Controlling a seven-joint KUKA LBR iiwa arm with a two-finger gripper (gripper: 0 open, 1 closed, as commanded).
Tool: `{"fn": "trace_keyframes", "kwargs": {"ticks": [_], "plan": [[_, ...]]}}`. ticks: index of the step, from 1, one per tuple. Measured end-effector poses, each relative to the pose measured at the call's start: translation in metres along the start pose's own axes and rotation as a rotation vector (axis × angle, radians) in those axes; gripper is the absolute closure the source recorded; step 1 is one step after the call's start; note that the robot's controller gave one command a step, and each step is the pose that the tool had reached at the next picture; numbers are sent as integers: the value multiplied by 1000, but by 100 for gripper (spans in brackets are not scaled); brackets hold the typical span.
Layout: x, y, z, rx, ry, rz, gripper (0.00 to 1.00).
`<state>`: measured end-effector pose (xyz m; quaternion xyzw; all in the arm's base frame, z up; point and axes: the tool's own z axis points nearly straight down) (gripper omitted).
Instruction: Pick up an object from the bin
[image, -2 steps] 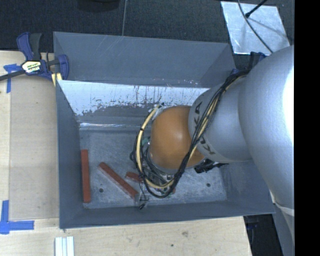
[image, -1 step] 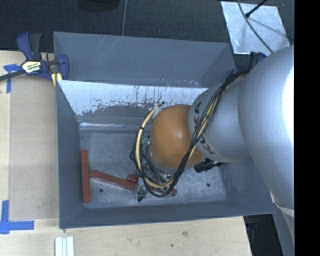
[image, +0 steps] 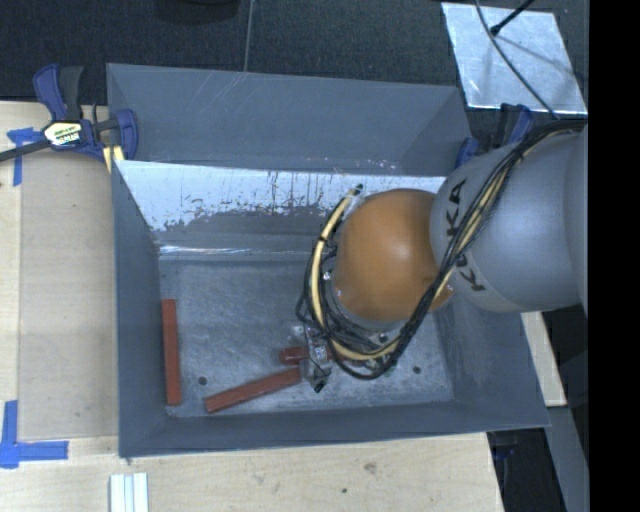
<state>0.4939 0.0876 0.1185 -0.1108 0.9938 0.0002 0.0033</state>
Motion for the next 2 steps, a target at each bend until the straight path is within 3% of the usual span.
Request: {"fn": "trace_keyframes", "kwargs": {"ticks": [1, 2], "plan": [[-25, -6, -74, 0, -2, -549, 100], [-79, 8, -143, 0, -4, -1028, 100]]}}
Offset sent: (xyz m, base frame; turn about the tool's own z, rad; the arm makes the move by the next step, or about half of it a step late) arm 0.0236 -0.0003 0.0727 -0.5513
